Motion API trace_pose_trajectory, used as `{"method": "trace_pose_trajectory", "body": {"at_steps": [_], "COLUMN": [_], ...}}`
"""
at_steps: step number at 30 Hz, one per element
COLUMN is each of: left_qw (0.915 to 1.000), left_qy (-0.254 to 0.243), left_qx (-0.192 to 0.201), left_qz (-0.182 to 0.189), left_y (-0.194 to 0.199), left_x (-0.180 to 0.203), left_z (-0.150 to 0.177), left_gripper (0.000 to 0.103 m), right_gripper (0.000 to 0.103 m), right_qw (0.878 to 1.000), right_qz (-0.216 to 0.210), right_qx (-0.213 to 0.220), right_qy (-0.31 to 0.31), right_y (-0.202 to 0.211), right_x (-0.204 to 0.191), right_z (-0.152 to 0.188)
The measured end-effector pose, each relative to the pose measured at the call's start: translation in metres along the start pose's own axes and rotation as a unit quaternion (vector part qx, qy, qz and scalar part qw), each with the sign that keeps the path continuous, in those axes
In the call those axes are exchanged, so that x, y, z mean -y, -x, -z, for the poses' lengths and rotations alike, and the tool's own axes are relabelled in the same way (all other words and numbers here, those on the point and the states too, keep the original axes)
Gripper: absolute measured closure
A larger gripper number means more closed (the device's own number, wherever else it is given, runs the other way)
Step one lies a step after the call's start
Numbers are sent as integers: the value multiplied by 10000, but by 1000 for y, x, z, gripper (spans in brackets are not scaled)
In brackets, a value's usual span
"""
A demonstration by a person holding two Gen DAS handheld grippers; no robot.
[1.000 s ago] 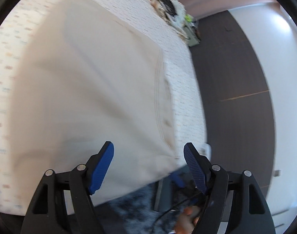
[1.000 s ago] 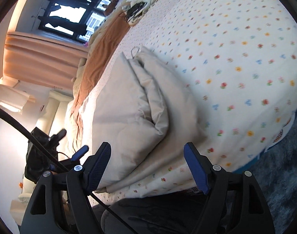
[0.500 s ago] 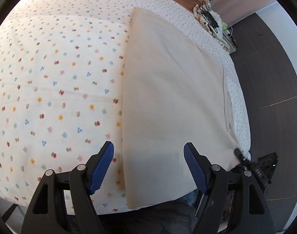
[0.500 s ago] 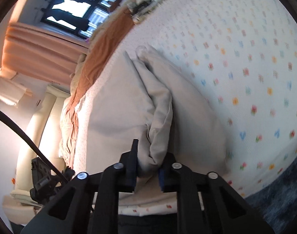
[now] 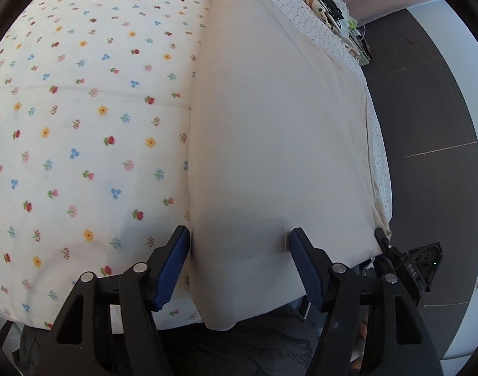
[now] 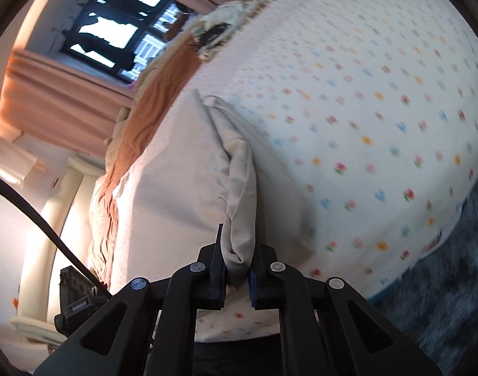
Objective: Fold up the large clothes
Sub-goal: 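Open both grippers and press the folded jacket flat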
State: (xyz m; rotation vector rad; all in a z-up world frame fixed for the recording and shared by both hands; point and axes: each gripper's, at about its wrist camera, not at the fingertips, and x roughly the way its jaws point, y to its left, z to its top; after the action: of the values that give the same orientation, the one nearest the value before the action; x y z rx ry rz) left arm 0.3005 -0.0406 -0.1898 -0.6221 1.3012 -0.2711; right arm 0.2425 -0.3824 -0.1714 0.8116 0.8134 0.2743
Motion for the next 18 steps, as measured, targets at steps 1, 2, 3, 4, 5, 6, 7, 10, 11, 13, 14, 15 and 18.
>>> {"method": "trace_pose_trajectory", "body": {"at_steps": [1,2,3,4,5,6,7,10,11,13,14,15,18], "left_qw": [10000,9999,9999,9997,9996,9994,9991,9989,9989,9989,9989,9990,9989], "left_qy": [-21,-16,-3,0,-11,-24,-28,49,91,175,190,196,175], "left_qx": [4,3,17,62,121,187,254,332,338,358,364,374,421], "left_qz": [-59,-110,-161,-220,-267,-302,-326,-336,-321,-248,-206,-177,-111], "left_y": [1,1,3,7,11,16,21,33,35,40,42,42,46], "left_x": [1,2,3,4,6,8,8,9,9,8,9,11,15], "left_z": [1,-1,-2,-4,-7,-9,-9,-17,-22,-25,-26,-29,-37], "left_gripper": [37,37,37,37,37,37,37,37,37,37,37,37,37], "right_gripper": [96,95,94,93,93,90,85,57,49,35,35,35,35], "right_qw": [10000,9999,9997,9995,9992,9990,9989,9989,9988,9990,9989,9988,9985], "right_qz": [-13,-53,-101,-127,-135,-106,-58,-85,-132,-64,-9,6,-4], "right_qx": [-53,-124,-191,-270,-345,-411,-452,-460,-444,-360,-342,-348,-333], "right_qy": [-18,-52,-90,-112,-119,-105,-63,78,130,261,313,353,429], "right_y": [0,-3,-4,-4,-3,-3,-2,6,9,14,14,15,17], "right_x": [0,-1,-1,-2,-3,-4,-6,-7,-10,-16,-17,-18,-20], "right_z": [-2,-4,-6,-10,-13,-17,-20,-32,-34,-40,-43,-47,-53]}}
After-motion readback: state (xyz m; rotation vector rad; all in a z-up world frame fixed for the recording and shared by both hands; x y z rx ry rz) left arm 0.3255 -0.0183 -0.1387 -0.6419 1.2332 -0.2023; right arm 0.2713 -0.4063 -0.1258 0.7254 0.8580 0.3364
